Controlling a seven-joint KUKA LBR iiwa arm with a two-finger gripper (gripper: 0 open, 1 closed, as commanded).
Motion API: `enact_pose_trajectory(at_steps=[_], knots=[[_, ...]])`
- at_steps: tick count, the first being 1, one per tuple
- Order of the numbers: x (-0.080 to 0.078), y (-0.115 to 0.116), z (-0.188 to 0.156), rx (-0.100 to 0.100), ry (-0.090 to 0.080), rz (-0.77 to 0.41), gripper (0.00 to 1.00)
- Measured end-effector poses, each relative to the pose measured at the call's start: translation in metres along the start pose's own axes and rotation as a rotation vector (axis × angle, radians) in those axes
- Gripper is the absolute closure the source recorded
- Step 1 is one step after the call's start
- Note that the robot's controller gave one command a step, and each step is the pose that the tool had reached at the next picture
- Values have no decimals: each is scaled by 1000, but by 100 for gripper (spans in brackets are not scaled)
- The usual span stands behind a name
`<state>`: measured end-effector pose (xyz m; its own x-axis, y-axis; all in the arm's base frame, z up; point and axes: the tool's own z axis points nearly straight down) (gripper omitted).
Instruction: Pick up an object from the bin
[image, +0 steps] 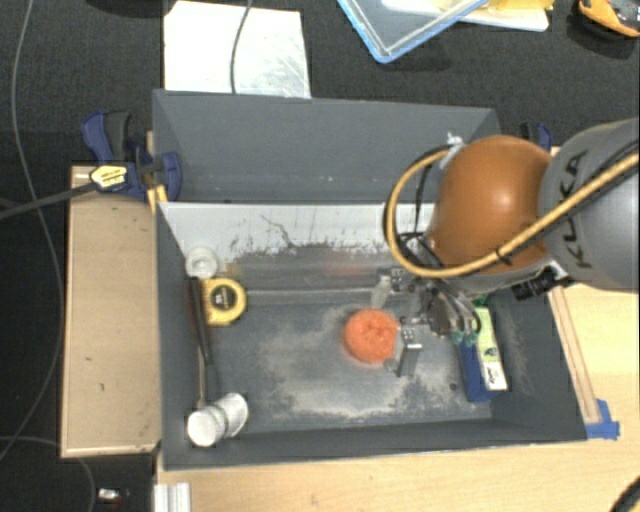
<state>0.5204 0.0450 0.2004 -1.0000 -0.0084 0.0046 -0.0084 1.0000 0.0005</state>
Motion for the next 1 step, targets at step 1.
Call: enact_pose_trajectory(at_steps=[1], knots=[[-2, 0, -3, 0, -8, 2, 0]])
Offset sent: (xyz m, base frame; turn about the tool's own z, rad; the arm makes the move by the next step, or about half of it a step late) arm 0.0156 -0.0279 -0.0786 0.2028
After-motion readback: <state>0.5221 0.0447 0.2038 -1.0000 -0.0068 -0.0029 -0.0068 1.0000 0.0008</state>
